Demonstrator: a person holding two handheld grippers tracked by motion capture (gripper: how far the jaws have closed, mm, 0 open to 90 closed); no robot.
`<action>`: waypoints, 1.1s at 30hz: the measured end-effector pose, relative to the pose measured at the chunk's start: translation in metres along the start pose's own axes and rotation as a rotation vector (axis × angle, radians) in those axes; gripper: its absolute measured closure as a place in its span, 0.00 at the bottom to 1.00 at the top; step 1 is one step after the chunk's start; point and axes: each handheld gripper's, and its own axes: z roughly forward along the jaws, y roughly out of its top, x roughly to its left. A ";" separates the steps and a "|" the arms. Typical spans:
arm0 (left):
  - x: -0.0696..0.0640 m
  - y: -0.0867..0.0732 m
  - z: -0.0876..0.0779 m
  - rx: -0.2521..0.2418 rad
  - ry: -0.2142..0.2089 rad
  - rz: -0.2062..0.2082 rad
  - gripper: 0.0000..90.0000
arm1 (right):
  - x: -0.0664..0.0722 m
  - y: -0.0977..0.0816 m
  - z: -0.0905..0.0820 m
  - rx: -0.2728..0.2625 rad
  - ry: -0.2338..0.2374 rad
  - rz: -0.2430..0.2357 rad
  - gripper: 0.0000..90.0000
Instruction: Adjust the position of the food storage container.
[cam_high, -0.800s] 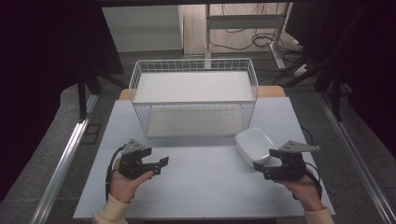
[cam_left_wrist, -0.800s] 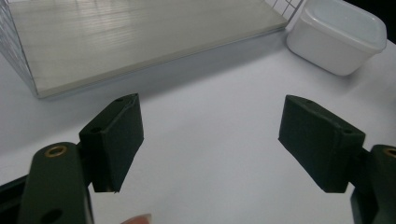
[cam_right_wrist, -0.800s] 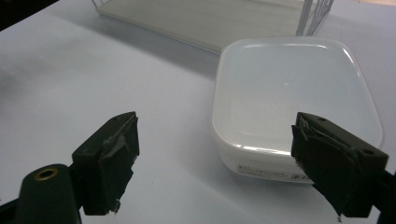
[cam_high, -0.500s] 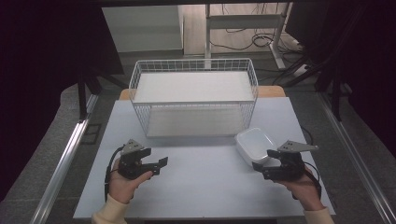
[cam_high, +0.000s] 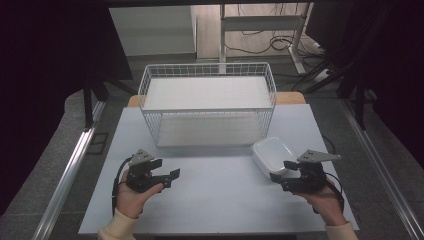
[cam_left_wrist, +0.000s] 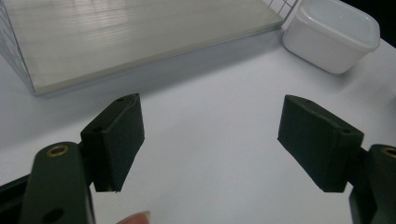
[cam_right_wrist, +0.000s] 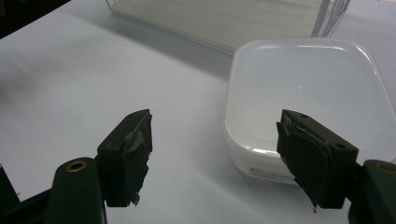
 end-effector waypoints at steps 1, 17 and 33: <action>0.000 0.000 0.000 0.001 -0.002 -0.002 0.25 | 0.000 0.001 -0.001 -0.002 0.004 -0.004 0.30; 0.006 0.006 -0.004 0.009 -0.051 0.041 0.25 | -0.007 0.031 0.001 0.013 -0.031 0.012 0.36; -0.001 0.004 -0.002 0.025 -0.061 0.044 0.25 | -0.050 0.083 0.017 0.113 -0.075 0.055 0.46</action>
